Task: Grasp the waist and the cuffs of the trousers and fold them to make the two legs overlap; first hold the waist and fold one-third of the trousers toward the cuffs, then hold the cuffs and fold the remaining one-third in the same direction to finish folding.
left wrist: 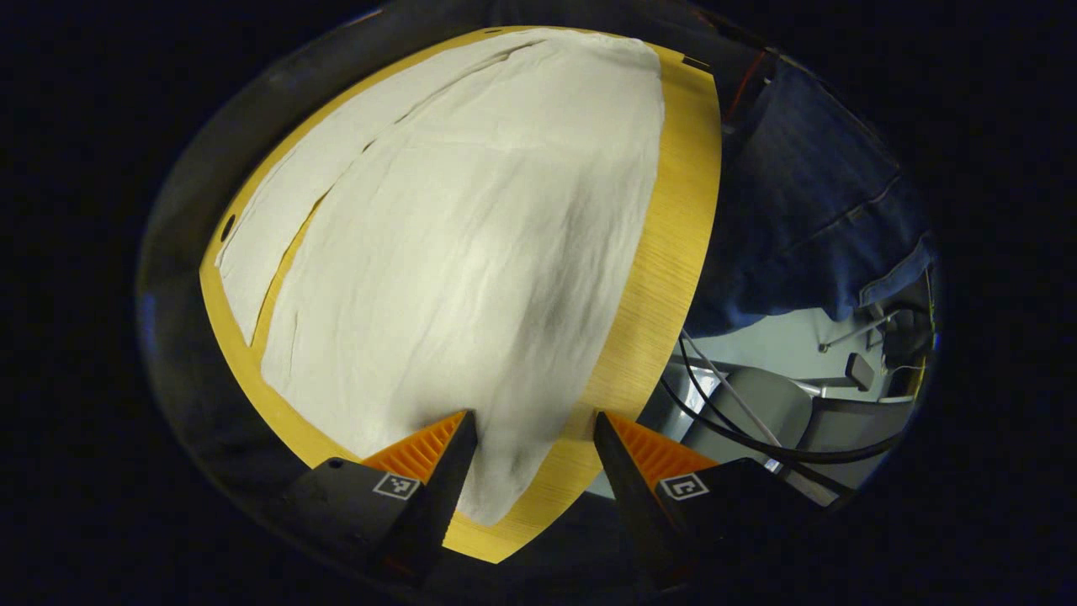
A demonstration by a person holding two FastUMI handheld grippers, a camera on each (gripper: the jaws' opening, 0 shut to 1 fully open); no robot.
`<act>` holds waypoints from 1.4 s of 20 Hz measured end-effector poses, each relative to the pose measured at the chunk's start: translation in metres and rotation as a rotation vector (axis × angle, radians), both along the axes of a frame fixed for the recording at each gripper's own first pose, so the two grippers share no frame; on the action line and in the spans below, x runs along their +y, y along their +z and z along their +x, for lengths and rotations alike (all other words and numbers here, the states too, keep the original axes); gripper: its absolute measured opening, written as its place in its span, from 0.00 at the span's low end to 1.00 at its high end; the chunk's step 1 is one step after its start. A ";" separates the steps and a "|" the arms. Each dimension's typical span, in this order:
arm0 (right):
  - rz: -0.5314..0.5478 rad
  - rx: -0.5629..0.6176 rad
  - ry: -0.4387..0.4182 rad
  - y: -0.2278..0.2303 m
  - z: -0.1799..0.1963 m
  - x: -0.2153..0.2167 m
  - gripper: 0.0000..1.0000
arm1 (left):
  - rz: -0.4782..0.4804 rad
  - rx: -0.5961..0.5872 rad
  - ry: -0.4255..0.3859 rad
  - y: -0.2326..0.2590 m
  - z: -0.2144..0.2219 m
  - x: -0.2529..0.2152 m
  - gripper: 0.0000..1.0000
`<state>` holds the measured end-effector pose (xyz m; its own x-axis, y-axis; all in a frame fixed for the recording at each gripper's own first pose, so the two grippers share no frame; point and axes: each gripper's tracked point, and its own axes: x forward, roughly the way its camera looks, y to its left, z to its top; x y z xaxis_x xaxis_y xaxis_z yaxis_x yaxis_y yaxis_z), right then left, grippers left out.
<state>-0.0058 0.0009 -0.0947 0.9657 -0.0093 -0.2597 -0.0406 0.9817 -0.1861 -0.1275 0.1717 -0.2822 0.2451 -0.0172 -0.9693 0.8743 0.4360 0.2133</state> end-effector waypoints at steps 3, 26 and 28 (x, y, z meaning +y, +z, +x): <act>-0.015 0.016 0.011 -0.007 -0.001 0.001 0.98 | 0.022 0.021 -0.018 -0.001 0.001 0.002 0.87; -0.409 0.475 0.438 -0.124 -0.015 -0.075 0.98 | 0.168 -0.004 -0.008 0.002 0.028 0.015 0.00; -0.480 0.552 0.483 -0.135 -0.020 -0.096 0.98 | 0.179 -0.008 -0.010 0.000 0.028 0.014 0.00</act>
